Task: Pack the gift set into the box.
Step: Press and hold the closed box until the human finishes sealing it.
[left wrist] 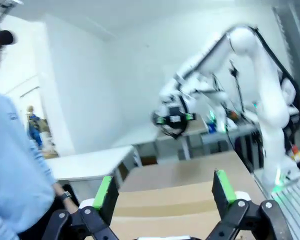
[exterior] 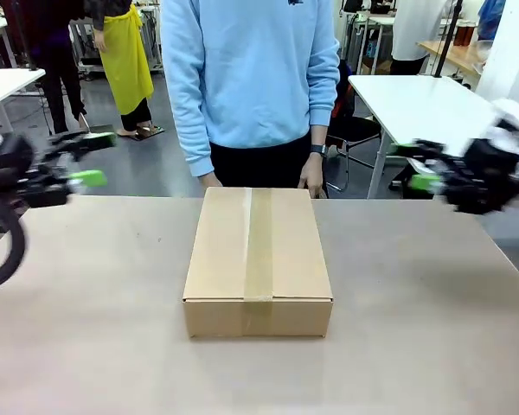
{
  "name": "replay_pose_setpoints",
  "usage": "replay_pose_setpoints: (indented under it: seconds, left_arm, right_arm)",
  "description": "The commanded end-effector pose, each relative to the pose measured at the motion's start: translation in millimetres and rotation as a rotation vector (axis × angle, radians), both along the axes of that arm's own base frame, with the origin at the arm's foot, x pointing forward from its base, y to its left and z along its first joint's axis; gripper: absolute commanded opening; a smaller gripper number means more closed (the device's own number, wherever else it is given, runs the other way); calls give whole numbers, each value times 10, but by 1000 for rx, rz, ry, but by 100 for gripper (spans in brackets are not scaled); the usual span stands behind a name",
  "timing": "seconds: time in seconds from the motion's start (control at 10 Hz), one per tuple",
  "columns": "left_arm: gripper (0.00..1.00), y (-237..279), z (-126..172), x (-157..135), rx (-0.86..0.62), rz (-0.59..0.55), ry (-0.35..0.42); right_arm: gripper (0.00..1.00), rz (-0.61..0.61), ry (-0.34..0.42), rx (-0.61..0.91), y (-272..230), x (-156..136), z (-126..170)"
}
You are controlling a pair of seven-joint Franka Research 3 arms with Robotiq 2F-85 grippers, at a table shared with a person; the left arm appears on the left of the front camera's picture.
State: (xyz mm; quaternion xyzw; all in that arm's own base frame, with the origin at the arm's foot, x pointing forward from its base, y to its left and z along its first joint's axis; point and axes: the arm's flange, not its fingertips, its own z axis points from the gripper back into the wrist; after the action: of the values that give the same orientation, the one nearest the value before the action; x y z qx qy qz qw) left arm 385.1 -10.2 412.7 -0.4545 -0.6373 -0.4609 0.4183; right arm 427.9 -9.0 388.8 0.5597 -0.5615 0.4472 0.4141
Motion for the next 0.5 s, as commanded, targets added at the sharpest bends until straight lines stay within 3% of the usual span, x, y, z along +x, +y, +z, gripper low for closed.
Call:
replay_pose_setpoints:
  seconds: [0.0, 0.1, 0.4]
  left_arm:
    - [100, 479, -550, 80, -147, 101, 115]
    - [100, 0, 0, 0, 0, 0, 0]
    - [100, 0, 0, 0, 0, 0, 0]
  right_arm:
    - [100, -173, 29, 194, -466, -39, -478]
    - [100, 0, 0, 0, 0, 0, 0]
    - [100, 0, 0, 0, 0, 0, 0]
